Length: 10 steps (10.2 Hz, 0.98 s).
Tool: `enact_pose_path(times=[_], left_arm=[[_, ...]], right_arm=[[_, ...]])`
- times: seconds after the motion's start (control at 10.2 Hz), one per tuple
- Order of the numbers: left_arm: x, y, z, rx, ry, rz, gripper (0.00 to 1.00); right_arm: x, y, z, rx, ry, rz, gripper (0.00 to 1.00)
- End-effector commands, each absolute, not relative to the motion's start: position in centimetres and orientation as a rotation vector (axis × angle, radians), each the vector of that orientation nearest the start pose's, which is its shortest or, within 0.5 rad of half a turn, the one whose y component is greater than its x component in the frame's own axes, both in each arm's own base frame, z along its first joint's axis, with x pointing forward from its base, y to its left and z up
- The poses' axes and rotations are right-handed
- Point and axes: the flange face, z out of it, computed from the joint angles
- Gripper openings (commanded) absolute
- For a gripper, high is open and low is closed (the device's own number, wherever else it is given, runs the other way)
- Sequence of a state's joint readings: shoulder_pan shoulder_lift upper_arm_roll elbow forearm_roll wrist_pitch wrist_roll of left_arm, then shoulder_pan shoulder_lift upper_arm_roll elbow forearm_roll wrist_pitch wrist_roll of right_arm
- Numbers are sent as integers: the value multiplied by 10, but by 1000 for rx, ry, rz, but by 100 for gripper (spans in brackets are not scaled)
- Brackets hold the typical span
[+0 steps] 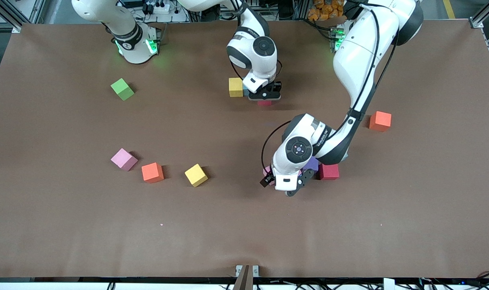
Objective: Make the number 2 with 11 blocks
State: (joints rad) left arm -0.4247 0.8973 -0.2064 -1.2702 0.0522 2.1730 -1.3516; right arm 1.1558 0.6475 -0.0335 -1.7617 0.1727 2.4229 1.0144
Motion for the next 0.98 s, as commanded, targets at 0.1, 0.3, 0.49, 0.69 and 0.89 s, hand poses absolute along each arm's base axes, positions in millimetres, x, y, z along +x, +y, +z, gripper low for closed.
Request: enact_pose_path(times=[0.1, 0.3, 0.49, 0.69, 0.89], left_arm=[[635, -412, 212, -2981, -1180, 126, 100], [634, -411, 209, -2978, -1179, 131, 100], [634, -410, 209, -2977, -1179, 134, 86], [639, -402, 214, -2978, -1172, 133, 50], [642, -396, 231, -3027, -1051, 120, 34]], right_arm=[[285, 605, 187, -3091, 14, 86, 50], [286, 606, 193, -3084, 12, 78, 100], [290, 608, 218, -3058, 20, 62, 100], [295, 607, 257, -3023, 22, 41, 100], [303, 594, 296, -3047, 27, 48, 100]])
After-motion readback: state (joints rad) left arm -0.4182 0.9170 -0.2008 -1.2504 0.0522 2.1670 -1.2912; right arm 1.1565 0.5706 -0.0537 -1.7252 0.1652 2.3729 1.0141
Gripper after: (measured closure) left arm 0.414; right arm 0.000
